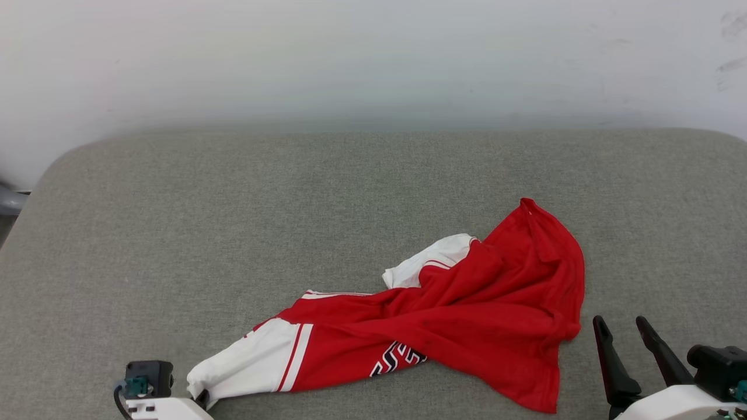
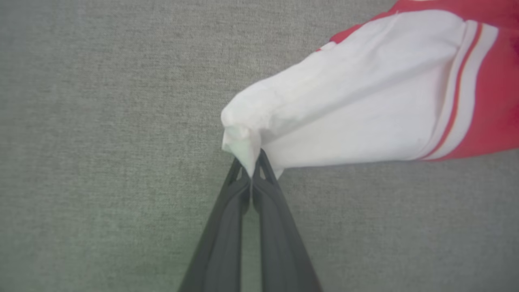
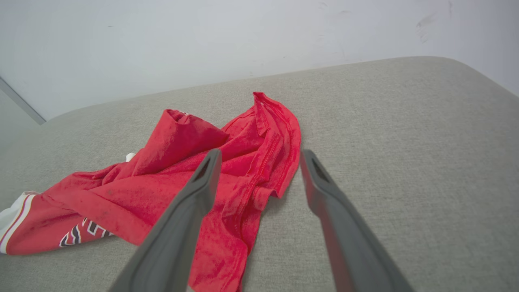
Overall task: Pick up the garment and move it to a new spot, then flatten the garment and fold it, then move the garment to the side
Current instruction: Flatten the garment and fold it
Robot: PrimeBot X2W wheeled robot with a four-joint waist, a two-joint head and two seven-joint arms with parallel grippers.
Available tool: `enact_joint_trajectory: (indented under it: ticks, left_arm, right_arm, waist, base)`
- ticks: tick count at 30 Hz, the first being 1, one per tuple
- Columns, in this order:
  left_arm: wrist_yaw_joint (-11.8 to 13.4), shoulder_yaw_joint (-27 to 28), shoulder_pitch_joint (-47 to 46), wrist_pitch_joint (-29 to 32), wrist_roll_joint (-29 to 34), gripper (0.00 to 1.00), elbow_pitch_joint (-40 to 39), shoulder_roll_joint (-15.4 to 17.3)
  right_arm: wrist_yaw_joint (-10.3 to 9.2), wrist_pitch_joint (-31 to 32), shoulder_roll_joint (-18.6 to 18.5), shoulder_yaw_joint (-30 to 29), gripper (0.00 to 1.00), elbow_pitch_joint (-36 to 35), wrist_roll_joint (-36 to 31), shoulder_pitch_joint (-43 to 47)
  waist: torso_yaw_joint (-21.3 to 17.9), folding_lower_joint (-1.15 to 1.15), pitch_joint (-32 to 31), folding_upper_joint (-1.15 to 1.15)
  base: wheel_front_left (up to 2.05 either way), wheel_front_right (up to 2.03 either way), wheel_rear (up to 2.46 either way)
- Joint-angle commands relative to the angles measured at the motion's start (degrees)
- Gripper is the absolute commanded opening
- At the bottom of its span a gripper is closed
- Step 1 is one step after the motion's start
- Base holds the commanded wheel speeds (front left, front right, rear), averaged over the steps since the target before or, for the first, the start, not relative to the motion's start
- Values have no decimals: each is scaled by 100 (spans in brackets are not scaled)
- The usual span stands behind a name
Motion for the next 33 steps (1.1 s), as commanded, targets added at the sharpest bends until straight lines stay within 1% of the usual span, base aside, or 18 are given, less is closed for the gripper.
enact_joint_trajectory:
  ticks: [1, 2, 3, 4, 5, 9, 15, 16, 19, 23, 28, 33]
  left_arm:
    - [-64, 64, 84, -191, -89, 0, 173, -123]
    - [-102, 70, 104, -255, -132, 0, 256, -190]
    - [-141, 85, 109, -342, -159, 14, 320, -243]
    - [-174, 117, 81, -463, -174, 45, 373, -301]
    - [-190, 124, 56, -578, -162, 100, 445, -337]
    - [-270, 210, -77, -1098, -76, 100, 560, -471]
    - [-255, 381, -189, -1960, 126, 100, 430, -533]
    - [-255, 381, -189, -1960, 126, 100, 430, -533]
    - [-234, 461, -263, -2229, 260, 100, 274, -561]
    - [-186, 571, -270, -2388, 473, 100, -78, -636]
    - [-87, 686, -215, -2432, 772, 100, -639, -746]
    - [-39, 721, -198, -2443, 1036, 100, -1112, -900]
  right_arm:
    - [-4, 35, 11, -23, 100, 2, 12, 63]
    - [-4, 47, 11, -36, 100, 3, 7, 57]
    - [-4, 58, 11, -58, 100, -4, 2, 53]
    - [-4, 72, 11, -73, 100, -9, -4, 49]
    - [-4, 81, 11, -93, 100, -19, -9, 38]
    - [-4, 112, 11, -166, 100, -41, -53, 5]
    - [-4, 179, 11, -264, 100, -15, -54, -58]
    - [-4, 179, 11, -264, 100, -15, -54, -58]
    - [-4, 217, 11, -328, 100, 57, -23, -124]
    - [-4, 399, 11, -468, 100, 281, 35, -240]
    - [-4, 979, 1, -584, 100, 710, -3, -625]
    - [-4, 1633, -270, -491, 100, 1234, 112, -1335]
  waist:
    - [-2, 0, -16, 0]
    - [0, 0, -25, 0]
    - [6, 0, -32, 0]
    - [14, 0, -40, 0]
    - [18, 0, -49, 0]
    - [37, 0, -106, 0]
    - [66, 0, -198, 0]
    - [66, 0, -198, 0]
    - [80, 0, -218, 0]
    - [117, 0, -218, 0]
    - [191, 0, -137, 0]
    - [344, 0, 43, 0]
  base:
    - [0, 0, 0]
    - [0, 0, 0]
    - [0, 0, 0]
    - [0, 0, 0]
    - [0, 0, 0]
    - [0, 0, 0]
    - [0, 0, 0]
    - [0, 0, 0]
    - [0, 0, 0]
    - [0, 0, 0]
    - [0, 0, 0]
    - [0, 0, 0]
